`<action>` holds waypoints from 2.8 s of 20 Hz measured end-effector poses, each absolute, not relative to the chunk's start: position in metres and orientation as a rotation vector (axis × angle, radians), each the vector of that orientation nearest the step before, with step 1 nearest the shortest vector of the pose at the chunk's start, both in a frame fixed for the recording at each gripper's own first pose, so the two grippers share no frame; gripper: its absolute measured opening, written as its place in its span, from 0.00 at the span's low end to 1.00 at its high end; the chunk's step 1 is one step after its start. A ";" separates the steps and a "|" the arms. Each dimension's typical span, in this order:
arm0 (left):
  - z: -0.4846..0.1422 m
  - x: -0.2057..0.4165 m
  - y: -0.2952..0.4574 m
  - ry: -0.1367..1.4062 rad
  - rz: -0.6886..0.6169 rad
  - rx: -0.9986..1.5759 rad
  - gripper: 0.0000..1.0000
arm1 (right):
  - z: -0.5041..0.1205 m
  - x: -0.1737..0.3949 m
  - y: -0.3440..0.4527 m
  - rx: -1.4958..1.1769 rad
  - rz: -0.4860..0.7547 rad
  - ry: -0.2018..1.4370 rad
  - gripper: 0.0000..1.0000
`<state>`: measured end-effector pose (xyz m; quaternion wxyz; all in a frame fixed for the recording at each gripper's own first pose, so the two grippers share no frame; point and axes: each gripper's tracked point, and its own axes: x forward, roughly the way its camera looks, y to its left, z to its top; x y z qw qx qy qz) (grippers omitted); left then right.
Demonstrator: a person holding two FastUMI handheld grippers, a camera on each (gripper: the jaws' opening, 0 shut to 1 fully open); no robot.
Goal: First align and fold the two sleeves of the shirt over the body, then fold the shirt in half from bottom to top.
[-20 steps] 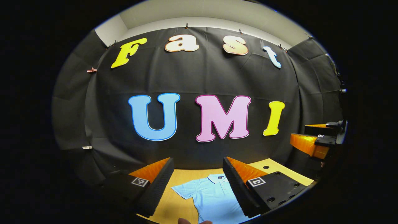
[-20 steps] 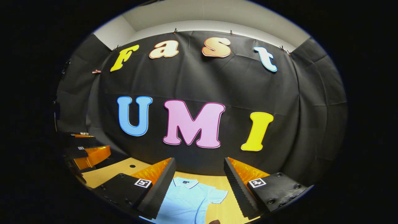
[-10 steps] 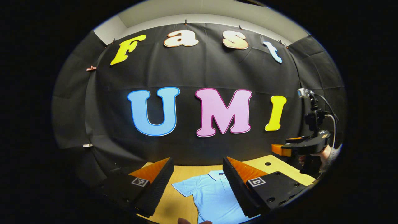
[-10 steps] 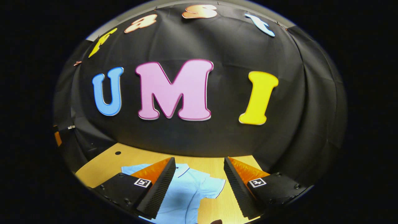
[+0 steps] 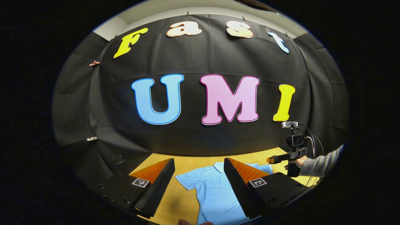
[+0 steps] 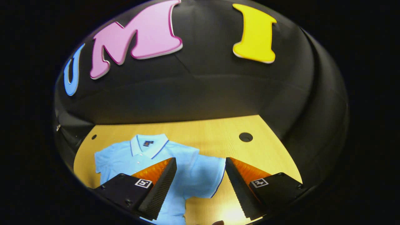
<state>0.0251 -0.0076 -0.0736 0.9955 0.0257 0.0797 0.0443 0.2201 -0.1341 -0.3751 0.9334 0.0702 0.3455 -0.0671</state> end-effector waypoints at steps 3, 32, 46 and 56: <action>-0.084 0.027 -0.004 0.187 0.113 0.052 1.00 | -0.422 0.227 -0.143 0.150 -0.164 0.781 0.99; -0.099 0.019 0.019 0.219 0.171 0.045 1.00 | -0.465 0.224 -0.126 0.136 -0.152 0.905 0.05; -0.094 -0.009 0.063 0.208 0.250 0.024 0.99 | -0.412 0.259 0.038 0.148 0.108 0.826 0.05; -0.096 -0.031 0.089 0.218 0.316 0.018 0.99 | -0.447 0.238 0.107 0.061 0.243 0.923 0.05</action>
